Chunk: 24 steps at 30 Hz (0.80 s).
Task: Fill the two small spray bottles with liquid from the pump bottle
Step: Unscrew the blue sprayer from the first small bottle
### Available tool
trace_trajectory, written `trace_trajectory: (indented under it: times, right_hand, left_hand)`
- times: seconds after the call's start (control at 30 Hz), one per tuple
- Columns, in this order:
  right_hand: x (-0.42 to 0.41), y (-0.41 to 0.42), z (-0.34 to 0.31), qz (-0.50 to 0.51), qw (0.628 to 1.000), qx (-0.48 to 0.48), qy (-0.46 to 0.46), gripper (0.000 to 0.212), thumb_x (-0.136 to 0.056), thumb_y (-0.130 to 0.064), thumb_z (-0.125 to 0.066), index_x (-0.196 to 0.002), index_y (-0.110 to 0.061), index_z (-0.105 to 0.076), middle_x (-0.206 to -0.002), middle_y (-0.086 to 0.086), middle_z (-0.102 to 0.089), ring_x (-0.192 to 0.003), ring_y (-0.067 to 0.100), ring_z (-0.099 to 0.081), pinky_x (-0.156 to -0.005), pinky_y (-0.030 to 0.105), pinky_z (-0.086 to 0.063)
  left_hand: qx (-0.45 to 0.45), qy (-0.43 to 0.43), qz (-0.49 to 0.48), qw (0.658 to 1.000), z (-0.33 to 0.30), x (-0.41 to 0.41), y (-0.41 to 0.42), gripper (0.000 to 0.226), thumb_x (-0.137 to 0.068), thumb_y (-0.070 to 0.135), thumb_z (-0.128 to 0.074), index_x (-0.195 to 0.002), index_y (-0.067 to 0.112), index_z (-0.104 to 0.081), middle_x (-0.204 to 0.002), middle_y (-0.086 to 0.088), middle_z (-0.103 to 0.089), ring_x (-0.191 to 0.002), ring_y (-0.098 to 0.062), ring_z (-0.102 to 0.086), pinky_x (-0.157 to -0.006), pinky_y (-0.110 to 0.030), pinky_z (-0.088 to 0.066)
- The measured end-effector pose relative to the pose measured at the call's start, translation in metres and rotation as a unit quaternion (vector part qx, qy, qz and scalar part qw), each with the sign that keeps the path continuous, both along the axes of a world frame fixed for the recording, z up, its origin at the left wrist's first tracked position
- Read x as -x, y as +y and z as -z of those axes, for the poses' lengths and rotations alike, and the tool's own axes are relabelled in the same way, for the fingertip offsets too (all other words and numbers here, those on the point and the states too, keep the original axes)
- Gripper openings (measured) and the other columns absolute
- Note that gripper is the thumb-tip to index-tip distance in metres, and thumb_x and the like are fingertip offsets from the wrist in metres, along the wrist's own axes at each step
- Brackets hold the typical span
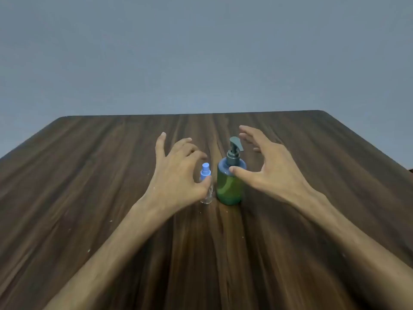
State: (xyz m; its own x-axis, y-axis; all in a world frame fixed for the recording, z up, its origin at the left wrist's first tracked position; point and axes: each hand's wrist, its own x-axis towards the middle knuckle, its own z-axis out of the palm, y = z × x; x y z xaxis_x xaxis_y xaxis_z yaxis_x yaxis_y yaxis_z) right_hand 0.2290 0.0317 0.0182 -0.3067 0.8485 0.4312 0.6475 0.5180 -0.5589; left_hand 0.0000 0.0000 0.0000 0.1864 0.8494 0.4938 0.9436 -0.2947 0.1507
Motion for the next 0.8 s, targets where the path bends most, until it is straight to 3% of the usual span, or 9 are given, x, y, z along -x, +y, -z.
trace_trajectory:
  times: [0.23,0.37,0.63,0.8]
  right_hand:
    - [0.007,0.006,0.013,-0.05,0.997,0.056,-0.004,0.088,-0.073,-0.054,-0.077,-0.151,-0.034,-0.041,-0.132,-0.013,-0.068,-0.119,0.01,-0.067,-0.106,0.041,-0.056]
    - [0.009,0.006,0.017,-0.051,0.996,0.067,-0.015,0.076,-0.076,-0.04,-0.084,-0.143,-0.024,-0.051,-0.122,-0.009,-0.071,-0.109,0.013,-0.07,-0.1,0.04,-0.058]
    - [0.019,0.004,0.014,-0.024,1.0,0.007,-0.004,0.071,-0.068,-0.065,-0.071,-0.127,-0.026,-0.06,-0.101,-0.015,-0.072,-0.092,0.009,-0.07,-0.08,0.033,-0.061]
    - [0.022,0.001,0.019,0.001,1.0,-0.002,-0.03,0.062,-0.074,-0.061,-0.08,-0.12,-0.025,-0.06,-0.103,-0.014,-0.071,-0.088,0.004,-0.066,-0.071,0.006,-0.044]
  left_hand:
    - [0.016,-0.001,0.004,1.0,0.003,0.003,0.006,0.037,-0.08,0.051,-0.059,-0.09,0.021,-0.078,-0.103,0.009,-0.066,-0.123,-0.014,-0.059,-0.128,-0.052,0.005]
    - [0.028,-0.028,0.021,0.999,0.004,0.009,0.006,0.031,-0.081,0.049,-0.06,-0.088,0.023,-0.077,-0.099,0.013,-0.066,-0.118,-0.01,-0.06,-0.129,-0.052,0.002]
    - [0.003,-0.066,0.053,0.996,-0.001,0.011,0.012,0.025,-0.08,0.045,-0.064,-0.09,0.025,-0.076,-0.101,0.013,-0.071,-0.115,-0.009,-0.063,-0.129,-0.05,-0.006]
    - [0.005,-0.08,0.057,0.995,-0.008,0.008,0.008,0.027,-0.08,0.046,-0.063,-0.09,0.024,-0.075,-0.101,0.014,-0.072,-0.115,-0.008,-0.064,-0.129,-0.049,-0.008]
